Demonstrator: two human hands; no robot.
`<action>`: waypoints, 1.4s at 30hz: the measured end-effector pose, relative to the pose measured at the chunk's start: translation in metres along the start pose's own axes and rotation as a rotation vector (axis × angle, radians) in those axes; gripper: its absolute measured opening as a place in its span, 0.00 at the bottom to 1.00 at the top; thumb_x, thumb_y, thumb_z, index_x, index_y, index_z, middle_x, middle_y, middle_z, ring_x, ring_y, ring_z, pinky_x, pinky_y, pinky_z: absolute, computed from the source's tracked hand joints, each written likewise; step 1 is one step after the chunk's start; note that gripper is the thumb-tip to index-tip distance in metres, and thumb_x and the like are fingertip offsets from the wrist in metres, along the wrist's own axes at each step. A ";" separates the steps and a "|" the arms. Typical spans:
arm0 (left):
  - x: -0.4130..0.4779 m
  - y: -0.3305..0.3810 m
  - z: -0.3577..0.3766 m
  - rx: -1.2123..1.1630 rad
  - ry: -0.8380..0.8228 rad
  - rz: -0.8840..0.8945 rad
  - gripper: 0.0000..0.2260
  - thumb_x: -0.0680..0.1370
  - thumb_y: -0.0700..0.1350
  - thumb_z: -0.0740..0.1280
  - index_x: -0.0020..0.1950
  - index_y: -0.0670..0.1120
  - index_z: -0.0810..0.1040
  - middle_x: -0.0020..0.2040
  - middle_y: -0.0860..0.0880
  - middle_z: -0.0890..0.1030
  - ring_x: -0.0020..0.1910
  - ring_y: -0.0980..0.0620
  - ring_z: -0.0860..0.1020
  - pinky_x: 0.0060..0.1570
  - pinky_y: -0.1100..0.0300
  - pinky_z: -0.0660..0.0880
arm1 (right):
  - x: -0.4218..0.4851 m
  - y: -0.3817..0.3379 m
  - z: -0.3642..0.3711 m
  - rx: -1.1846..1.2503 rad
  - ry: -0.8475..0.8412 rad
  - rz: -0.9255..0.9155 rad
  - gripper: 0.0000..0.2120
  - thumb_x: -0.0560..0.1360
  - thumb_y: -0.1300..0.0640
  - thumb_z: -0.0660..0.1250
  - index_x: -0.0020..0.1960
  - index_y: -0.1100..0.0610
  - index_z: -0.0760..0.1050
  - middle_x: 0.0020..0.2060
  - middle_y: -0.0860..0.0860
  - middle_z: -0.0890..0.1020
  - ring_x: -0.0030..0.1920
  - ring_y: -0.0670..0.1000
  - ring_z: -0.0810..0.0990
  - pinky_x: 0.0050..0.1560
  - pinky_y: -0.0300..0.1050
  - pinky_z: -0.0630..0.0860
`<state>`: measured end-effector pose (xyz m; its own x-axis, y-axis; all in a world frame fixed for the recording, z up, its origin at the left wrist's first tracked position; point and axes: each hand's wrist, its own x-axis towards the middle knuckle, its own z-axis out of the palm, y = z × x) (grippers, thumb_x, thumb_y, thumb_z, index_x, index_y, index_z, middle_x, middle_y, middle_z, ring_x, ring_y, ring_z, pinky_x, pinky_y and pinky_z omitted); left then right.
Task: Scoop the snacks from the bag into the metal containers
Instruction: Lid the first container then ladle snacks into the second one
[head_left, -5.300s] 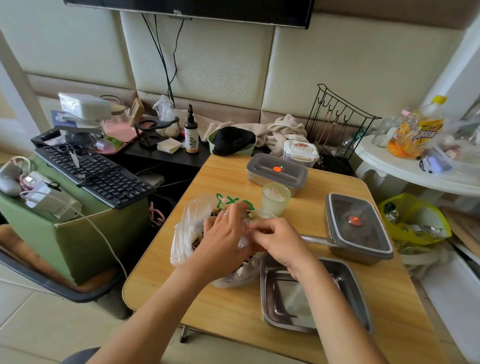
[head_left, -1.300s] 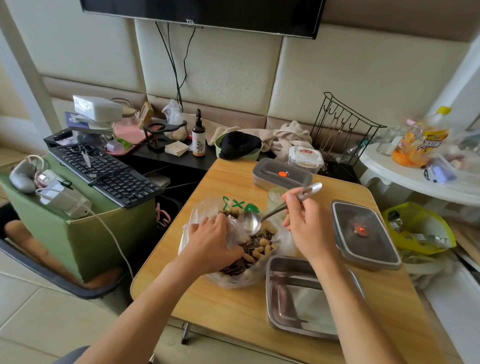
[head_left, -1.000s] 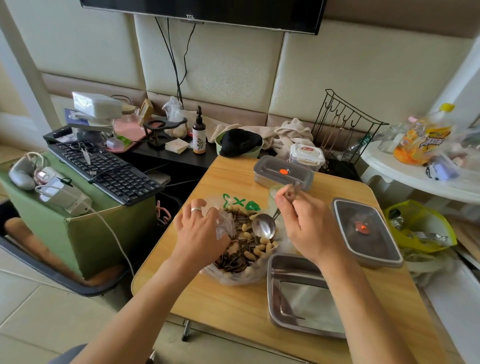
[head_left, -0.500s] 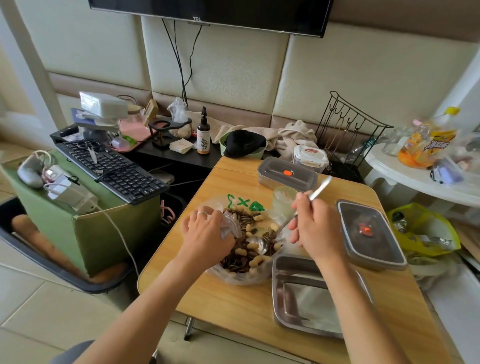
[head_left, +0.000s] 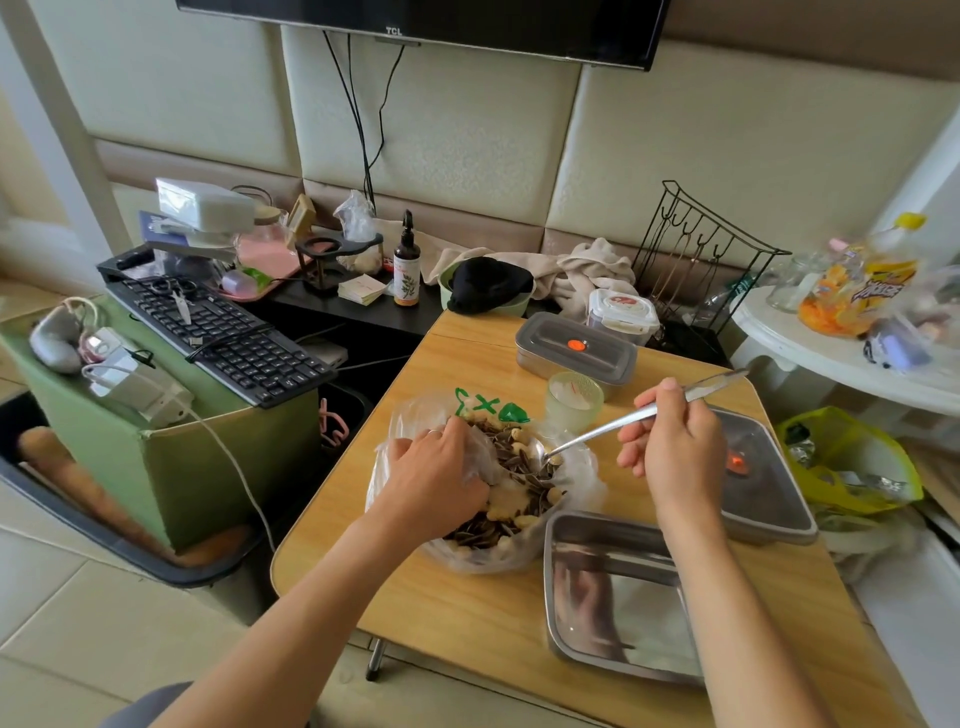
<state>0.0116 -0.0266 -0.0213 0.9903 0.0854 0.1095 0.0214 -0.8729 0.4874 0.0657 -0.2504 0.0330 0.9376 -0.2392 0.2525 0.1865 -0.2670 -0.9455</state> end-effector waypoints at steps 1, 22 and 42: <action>0.001 -0.001 0.002 -0.022 -0.011 0.004 0.12 0.76 0.49 0.65 0.58 0.50 0.69 0.49 0.54 0.79 0.52 0.52 0.74 0.57 0.54 0.62 | -0.001 -0.002 0.000 0.018 -0.003 -0.016 0.20 0.88 0.49 0.54 0.43 0.54 0.77 0.29 0.55 0.81 0.25 0.53 0.78 0.23 0.40 0.71; 0.013 0.010 0.011 -0.183 -0.030 -0.116 0.24 0.75 0.65 0.71 0.56 0.49 0.69 0.44 0.56 0.76 0.43 0.56 0.74 0.56 0.52 0.67 | -0.027 -0.024 0.017 -0.159 -0.095 -0.824 0.28 0.88 0.46 0.52 0.46 0.64 0.81 0.30 0.49 0.79 0.28 0.50 0.80 0.28 0.50 0.77; 0.016 0.016 0.010 -0.430 0.133 -0.160 0.20 0.77 0.62 0.72 0.57 0.50 0.71 0.48 0.54 0.81 0.45 0.51 0.79 0.49 0.50 0.79 | -0.038 -0.034 0.020 -0.210 0.018 -1.041 0.23 0.87 0.56 0.55 0.44 0.67 0.81 0.37 0.53 0.84 0.33 0.49 0.79 0.39 0.28 0.71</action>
<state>0.0294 -0.0437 -0.0202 0.9526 0.2874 0.1002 0.0855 -0.5686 0.8181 0.0298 -0.2138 0.0512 0.3402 0.1869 0.9216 0.8389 -0.5032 -0.2076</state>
